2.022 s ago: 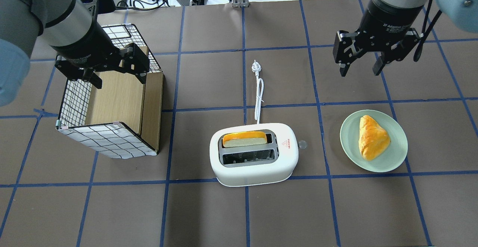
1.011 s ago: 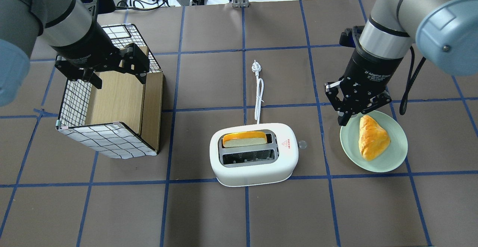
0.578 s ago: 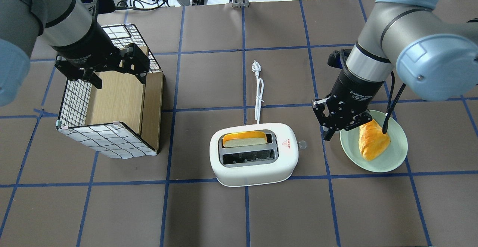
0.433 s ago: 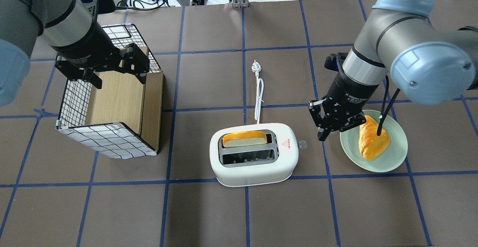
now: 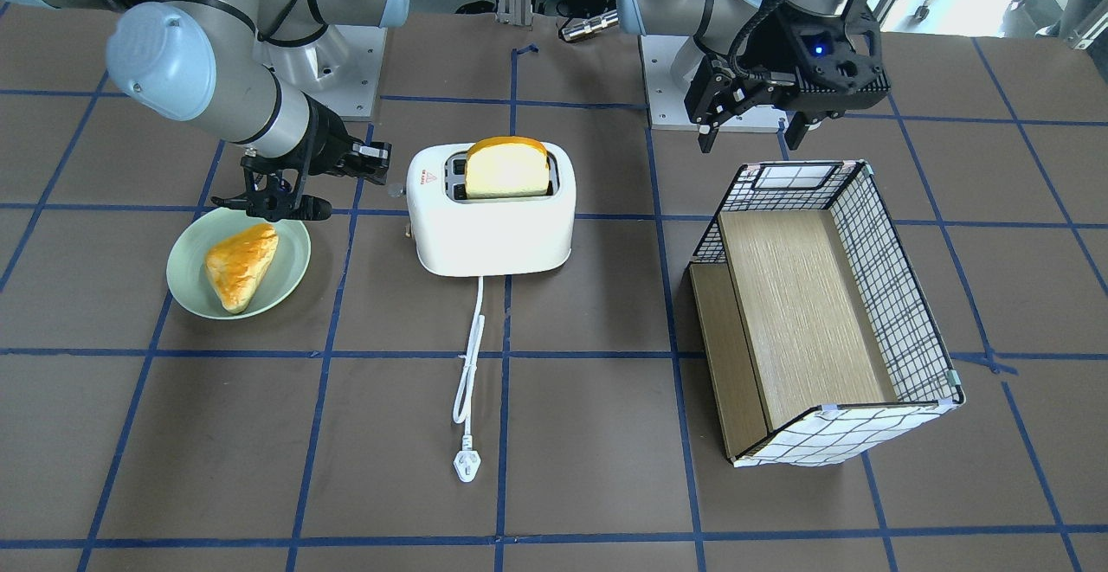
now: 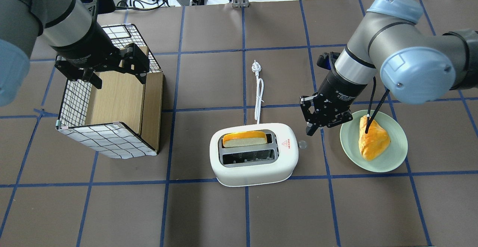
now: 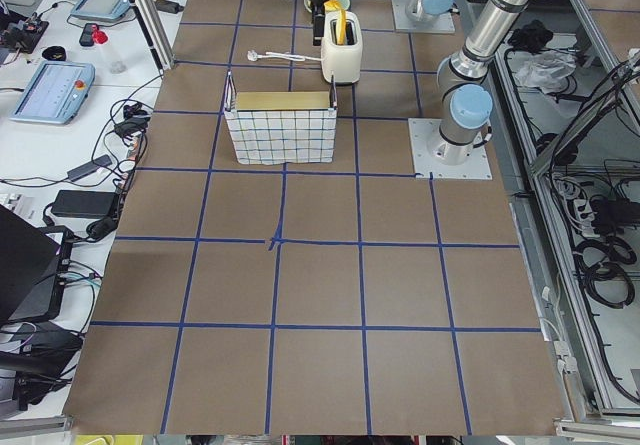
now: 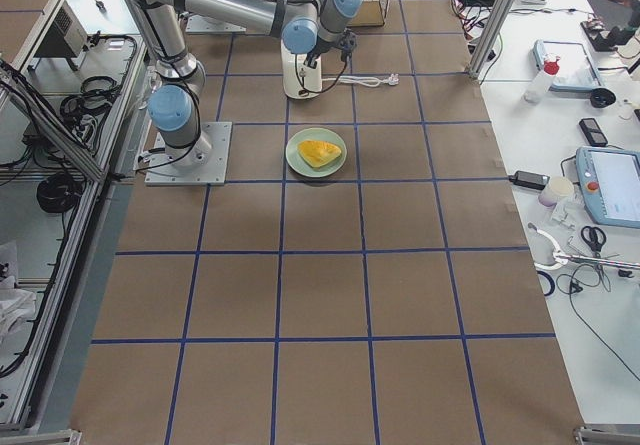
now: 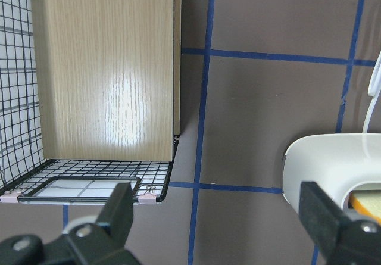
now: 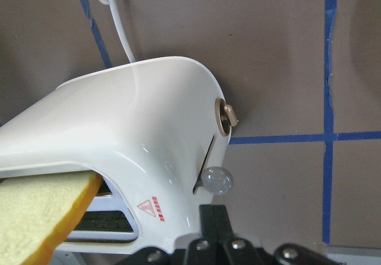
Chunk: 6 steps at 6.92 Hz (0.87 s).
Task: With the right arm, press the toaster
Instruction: 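Move the right gripper down toward the toaster's side lever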
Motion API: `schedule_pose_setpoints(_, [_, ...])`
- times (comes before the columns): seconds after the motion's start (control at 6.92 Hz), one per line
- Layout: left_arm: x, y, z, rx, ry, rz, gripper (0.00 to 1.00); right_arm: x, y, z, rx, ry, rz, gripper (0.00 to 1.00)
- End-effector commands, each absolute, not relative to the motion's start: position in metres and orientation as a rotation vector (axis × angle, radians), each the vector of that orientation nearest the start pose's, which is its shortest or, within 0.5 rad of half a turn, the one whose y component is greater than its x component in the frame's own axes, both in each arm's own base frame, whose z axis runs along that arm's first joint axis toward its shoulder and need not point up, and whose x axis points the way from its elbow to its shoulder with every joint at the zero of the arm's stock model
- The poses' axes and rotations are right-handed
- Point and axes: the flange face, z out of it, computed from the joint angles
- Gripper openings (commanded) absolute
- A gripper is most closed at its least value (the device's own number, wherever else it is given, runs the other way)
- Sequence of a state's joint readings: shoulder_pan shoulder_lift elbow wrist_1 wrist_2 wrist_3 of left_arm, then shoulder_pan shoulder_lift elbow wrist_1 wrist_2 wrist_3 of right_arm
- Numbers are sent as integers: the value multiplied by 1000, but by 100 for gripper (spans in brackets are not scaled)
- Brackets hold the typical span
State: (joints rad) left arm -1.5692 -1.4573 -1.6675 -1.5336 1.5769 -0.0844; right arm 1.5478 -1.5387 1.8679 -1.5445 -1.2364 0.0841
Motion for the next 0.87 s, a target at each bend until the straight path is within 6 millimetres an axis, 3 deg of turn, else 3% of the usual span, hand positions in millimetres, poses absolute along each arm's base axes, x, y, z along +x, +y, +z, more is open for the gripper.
schedule_pose_setpoints(0.0, [-132,-449,497,-135,3134,-87,100,158,-450,329,237,2743,522,0])
schedule_pose_setpoints(0.43, [-132,-449,497,-135,3134,-85,100,158,-433,295,248,2742,544,0])
schedule_pose_setpoints(0.72, [-132,-449,497,-135,3134,-85,100,158,-434,294,253,2745,524,0])
